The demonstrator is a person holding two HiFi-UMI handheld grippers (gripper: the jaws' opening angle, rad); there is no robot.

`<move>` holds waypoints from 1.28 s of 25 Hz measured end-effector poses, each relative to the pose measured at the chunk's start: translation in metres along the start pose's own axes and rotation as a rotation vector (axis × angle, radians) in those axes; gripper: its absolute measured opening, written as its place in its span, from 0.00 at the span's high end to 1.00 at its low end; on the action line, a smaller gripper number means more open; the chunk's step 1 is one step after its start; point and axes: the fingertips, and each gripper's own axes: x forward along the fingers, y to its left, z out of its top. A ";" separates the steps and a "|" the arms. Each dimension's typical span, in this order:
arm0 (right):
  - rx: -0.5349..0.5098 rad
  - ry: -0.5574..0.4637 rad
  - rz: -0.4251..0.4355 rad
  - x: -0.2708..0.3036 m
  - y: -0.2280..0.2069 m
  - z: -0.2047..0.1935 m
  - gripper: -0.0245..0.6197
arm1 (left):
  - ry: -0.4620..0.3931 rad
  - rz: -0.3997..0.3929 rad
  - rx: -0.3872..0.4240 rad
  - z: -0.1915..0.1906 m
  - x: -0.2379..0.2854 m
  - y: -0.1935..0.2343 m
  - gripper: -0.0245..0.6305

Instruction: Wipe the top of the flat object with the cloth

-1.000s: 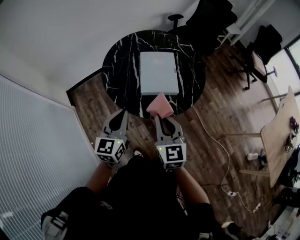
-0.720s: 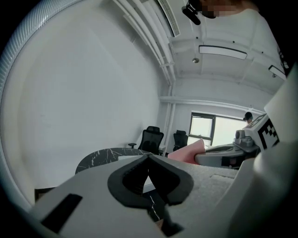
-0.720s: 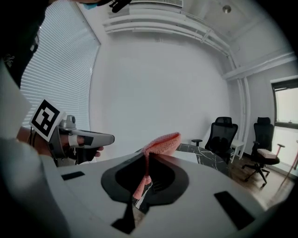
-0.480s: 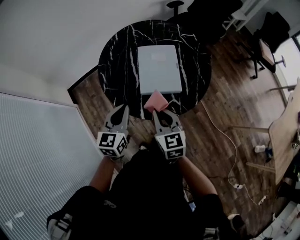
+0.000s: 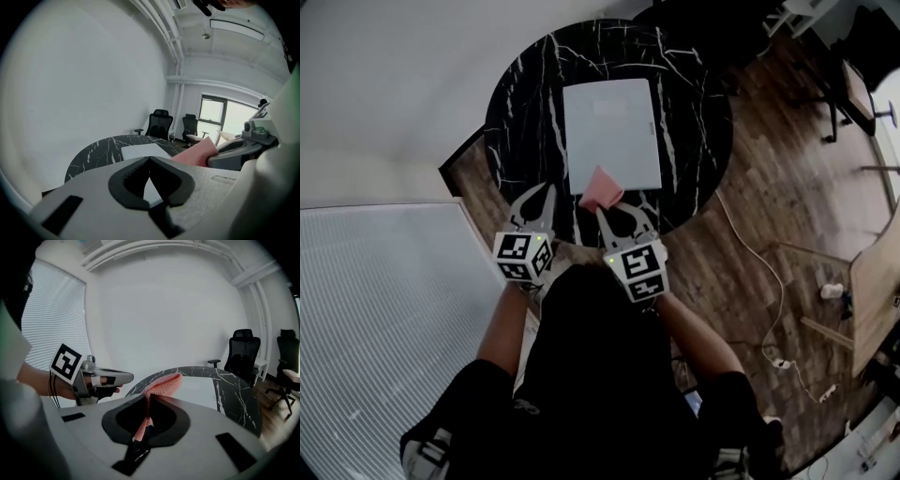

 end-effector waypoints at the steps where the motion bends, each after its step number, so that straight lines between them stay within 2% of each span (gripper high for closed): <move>1: 0.012 0.013 0.007 0.005 -0.003 -0.004 0.95 | 0.013 0.003 0.007 -0.001 0.009 0.004 0.96; 6: 0.075 0.069 0.024 0.033 -0.007 -0.025 0.95 | 0.068 -0.038 0.011 -0.007 0.050 0.020 0.96; 12: 0.142 0.152 0.027 0.067 0.016 -0.064 0.95 | 0.148 -0.155 -0.015 -0.030 0.090 0.032 0.96; 14: 0.200 0.192 0.030 0.080 0.026 -0.079 0.95 | 0.174 -0.207 -0.017 -0.035 0.101 0.032 0.96; 17: 0.345 0.249 0.028 0.104 0.036 -0.107 0.95 | 0.205 -0.302 -0.028 -0.044 0.116 0.029 0.96; 21: 0.551 0.310 -0.046 0.130 0.031 -0.146 0.95 | 0.226 -0.384 -0.015 -0.049 0.134 0.029 0.96; 24: 0.644 0.314 -0.129 0.138 0.014 -0.158 0.95 | 0.234 -0.429 0.008 -0.049 0.148 0.025 0.96; 27: 0.687 0.301 -0.171 0.145 0.002 -0.158 0.95 | 0.240 -0.476 0.012 -0.049 0.158 0.018 0.96; 30: 0.693 0.304 -0.192 0.151 -0.005 -0.161 0.95 | 0.245 -0.515 -0.031 -0.051 0.165 0.011 0.96; 32: 0.691 0.301 -0.197 0.152 -0.006 -0.159 0.95 | 0.272 -0.524 -0.032 -0.057 0.168 0.010 0.96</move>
